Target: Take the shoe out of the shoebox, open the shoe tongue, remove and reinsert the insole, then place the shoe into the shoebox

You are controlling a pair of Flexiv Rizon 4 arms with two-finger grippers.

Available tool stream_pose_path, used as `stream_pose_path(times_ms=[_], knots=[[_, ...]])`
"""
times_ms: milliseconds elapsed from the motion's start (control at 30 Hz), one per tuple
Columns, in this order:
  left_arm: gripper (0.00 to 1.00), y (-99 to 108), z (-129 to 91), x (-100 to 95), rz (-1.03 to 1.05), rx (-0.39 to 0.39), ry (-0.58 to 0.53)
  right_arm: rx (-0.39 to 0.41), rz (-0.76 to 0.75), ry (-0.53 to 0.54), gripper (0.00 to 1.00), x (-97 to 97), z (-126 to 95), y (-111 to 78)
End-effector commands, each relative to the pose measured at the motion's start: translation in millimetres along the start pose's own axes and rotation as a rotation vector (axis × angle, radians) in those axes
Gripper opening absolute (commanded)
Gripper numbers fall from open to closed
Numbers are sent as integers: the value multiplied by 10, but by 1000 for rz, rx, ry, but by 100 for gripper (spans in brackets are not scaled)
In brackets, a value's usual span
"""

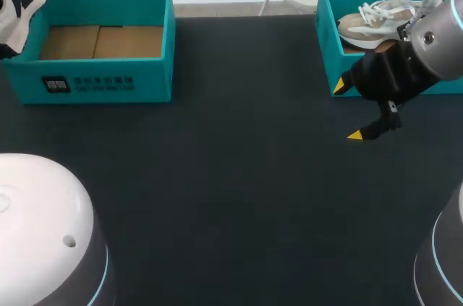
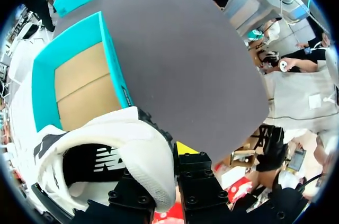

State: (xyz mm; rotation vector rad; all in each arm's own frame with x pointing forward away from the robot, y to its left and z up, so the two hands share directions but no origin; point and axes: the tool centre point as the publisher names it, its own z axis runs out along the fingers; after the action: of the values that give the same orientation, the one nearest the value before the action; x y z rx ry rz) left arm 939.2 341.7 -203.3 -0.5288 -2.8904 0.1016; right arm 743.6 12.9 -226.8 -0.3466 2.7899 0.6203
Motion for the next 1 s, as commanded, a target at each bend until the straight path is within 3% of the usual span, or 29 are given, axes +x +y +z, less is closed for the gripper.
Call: stream_pose_path(times_ms=[33, 200, 367, 700, 733, 833, 900, 1000], knots=[[0, 36, -23, -198, -4, 14, 78, 3, 0, -1, 100, 5, 12, 5], [0, 5, -71, -312, -16, 23, 69, 3, 0, -1, 100, 5, 12, 5], [0, -150, -154, -235, -19, 28, 44, 3, 0, -1, 100, 5, 12, 5], [0, -150, -154, -235, -19, 28, 44, 3, 0, -1, 100, 5, 12, 5], [0, -164, -153, -247, 157, 29, 107, 3, 0, -1, 100, 5, 12, 5], [0, -202, -189, -258, 499, -97, 129, 3, 0, -1, 100, 5, 12, 5], [0, -209, -246, -300, 633, -127, 193, 3, 0, -1, 100, 5, 12, 5], [0, -224, -274, -349, 876, -259, 244, 3, 0, -1, 100, 5, 12, 5]])
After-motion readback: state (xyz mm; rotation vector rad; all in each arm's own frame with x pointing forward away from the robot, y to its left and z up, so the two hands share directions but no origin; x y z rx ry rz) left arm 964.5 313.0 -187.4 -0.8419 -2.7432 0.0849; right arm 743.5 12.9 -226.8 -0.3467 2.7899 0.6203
